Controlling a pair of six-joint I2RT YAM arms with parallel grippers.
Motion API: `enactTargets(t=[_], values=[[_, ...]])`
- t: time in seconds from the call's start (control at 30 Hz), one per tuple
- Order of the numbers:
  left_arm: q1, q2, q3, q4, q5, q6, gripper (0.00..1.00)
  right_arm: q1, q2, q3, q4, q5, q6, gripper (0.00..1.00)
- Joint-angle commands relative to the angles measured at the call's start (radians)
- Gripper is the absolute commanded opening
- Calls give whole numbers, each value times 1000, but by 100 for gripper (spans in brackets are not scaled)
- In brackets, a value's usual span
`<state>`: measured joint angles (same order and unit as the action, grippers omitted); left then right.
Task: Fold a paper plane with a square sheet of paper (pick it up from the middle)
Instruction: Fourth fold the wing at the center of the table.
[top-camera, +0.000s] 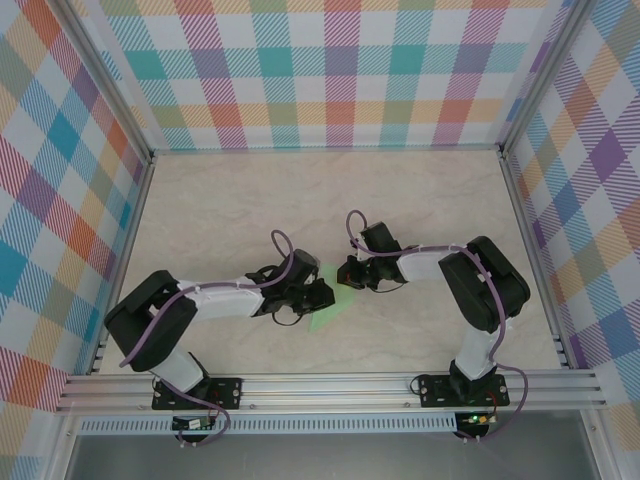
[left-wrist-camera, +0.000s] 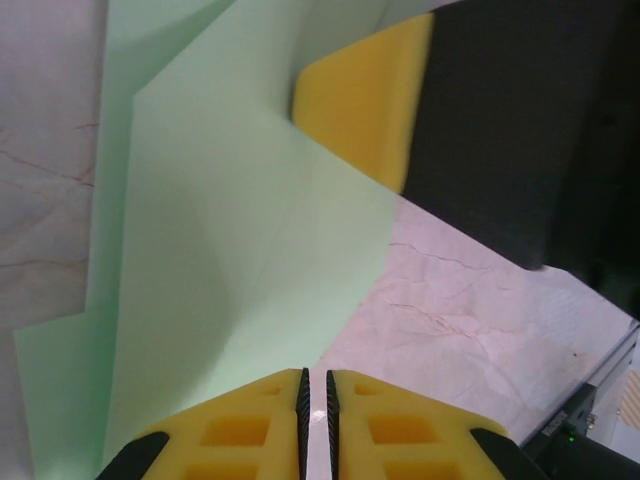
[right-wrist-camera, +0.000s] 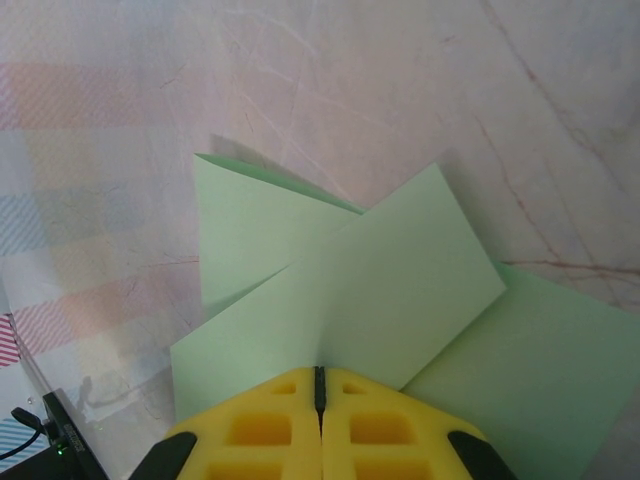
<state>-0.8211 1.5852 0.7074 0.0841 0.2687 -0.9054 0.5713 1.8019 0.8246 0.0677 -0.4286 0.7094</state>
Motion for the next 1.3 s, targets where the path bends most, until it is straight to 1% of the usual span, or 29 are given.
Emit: enactTargets(t=[0.0, 0.1, 0.2, 0.4, 0.6, 0.73, 0.8, 0.93, 1.13, 1.27], values=[[11, 41, 3, 69, -5, -16, 14, 0, 44, -42, -65, 57, 14, 6], [12, 78, -18, 108, 18, -34, 14, -1, 48, -46, -58, 56, 21, 6], [12, 88, -55, 93, 24, -42, 14, 0, 48, -49, -60, 60, 21, 6], [13, 14, -190, 56, 14, -59, 14, -1, 44, -54, -66, 67, 22, 6], [8, -51, -253, 33, 82, -44, 16, 0, 45, -50, -77, 82, 21, 6], [5, -80, -246, -40, 112, -7, 16, -1, 46, -50, -81, 84, 19, 6], [5, -96, -230, -120, 92, 18, 16, -1, 47, -51, -82, 85, 19, 6], [5, -126, -213, -207, 76, 53, 16, -1, 51, -50, -81, 84, 22, 6], [5, -193, -174, -193, 67, 55, 18, -1, 47, -49, -79, 83, 24, 6], [5, -253, -124, -171, 33, 36, 18, 0, 50, -47, -77, 77, 27, 6]])
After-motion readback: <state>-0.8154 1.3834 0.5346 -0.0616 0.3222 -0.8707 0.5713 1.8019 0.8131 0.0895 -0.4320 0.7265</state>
